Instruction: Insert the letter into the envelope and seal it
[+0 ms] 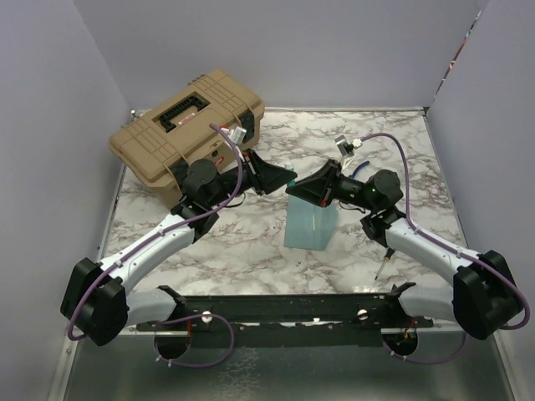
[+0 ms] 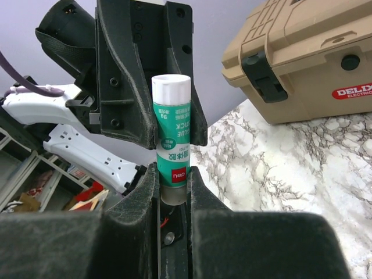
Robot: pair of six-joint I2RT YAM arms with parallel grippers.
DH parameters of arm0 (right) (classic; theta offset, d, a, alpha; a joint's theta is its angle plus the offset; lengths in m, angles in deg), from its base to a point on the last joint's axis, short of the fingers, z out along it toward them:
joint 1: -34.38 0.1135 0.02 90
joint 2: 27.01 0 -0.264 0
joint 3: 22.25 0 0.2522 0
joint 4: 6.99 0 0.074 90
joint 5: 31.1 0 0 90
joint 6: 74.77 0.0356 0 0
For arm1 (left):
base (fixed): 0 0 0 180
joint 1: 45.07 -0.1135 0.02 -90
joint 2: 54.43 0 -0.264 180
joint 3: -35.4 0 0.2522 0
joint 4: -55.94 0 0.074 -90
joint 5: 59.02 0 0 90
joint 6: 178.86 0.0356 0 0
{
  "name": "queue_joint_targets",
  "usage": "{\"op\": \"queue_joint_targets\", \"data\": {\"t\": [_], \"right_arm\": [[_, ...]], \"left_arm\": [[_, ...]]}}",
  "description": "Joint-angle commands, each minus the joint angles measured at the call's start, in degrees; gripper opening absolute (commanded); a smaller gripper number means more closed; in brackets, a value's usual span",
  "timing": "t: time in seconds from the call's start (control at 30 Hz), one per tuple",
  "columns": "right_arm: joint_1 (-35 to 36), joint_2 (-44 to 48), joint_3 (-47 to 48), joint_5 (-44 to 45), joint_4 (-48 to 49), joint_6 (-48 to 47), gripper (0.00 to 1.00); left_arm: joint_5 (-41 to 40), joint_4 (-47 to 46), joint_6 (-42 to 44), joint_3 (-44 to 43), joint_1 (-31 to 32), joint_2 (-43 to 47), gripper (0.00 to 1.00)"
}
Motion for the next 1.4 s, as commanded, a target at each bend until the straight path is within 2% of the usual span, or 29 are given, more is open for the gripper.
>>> {"op": "queue_joint_targets", "data": {"t": [0.0,0.07,0.1,0.17,0.2,0.27,0.33,0.4,0.57,0.7,0.77,0.9,1.13,1.3,1.37], "right_arm": [[0.3,0.0,2.1,-3.7,2.5,0.1,0.0],[0.3,0.2,2.4,-4.2,1.6,-0.4,0.03],[0.3,0.4,2.6,-4.4,0.5,-1.0,0.1],[0.3,1.7,3.2,-3.7,-4.7,-4.0,0.4],[0.3,2.9,3.7,-2.7,-9.0,-6.9,0.51],[0.3,5.5,5.3,-0.9,-18.6,-14.8,0.63],[0.3,7.4,8.0,0.0,-29.0,-21.2,0.67],[0.3,8.6,10.8,1.0,-35.4,-25.5,0.69],[0.3,9.3,15.5,1.8,-44.4,-31.6,0.7],[0.3,8.8,16.8,5.7,-44.4,-30.4,0.68],[0.3,8.7,16.4,6.4,-41.7,-28.0,0.64],[0.3,7.0,16.1,3.2,-37.5,-25.5,0.48],[0.3,4.1,18.1,-4.2,-41.3,-27.2,0.24],[0.3,2.4,20.5,0.6,-44.9,-25.5,0.03],[0.3,1.3,21.5,4.9,-45.7,-22.7,0.0]], "left_arm": [[4.9,-2.0,2.7,-2.1,0.3,-1.5,0.21],[5.8,-1.9,3.8,-2.5,0.3,-1.8,0.07],[5.9,-1.7,4.8,-2.7,0.3,-1.8,0.0],[6.1,-0.2,8.0,-3.0,0.2,-1.5,0.0],[6.4,1.0,9.9,-3.3,0.2,-1.4,0.0],[8.8,3.9,13.6,-4.7,0.1,-1.7,0.0],[12.8,6.3,16.3,-6.5,0.0,-2.9,0.0],[16.8,8.0,18.6,-7.6,0.0,-3.9,0.0],[19.9,17.6,28.8,-10.1,0.0,-4.4,0.0],[21.2,21.7,33.7,-11.7,0.0,-4.5,0.0],[21.3,21.7,34.7,-11.8,0.0,-4.3,0.0],[21.4,21.8,35.3,-11.8,0.0,-4.0,0.0],[20.9,21.8,35.5,-11.7,0.0,-3.1,0.0],[18.3,21.4,36.5,-13.0,0.0,-3.3,0.0],[17.4,21.4,37.5,-13.2,0.0,-3.4,0.0]]}}
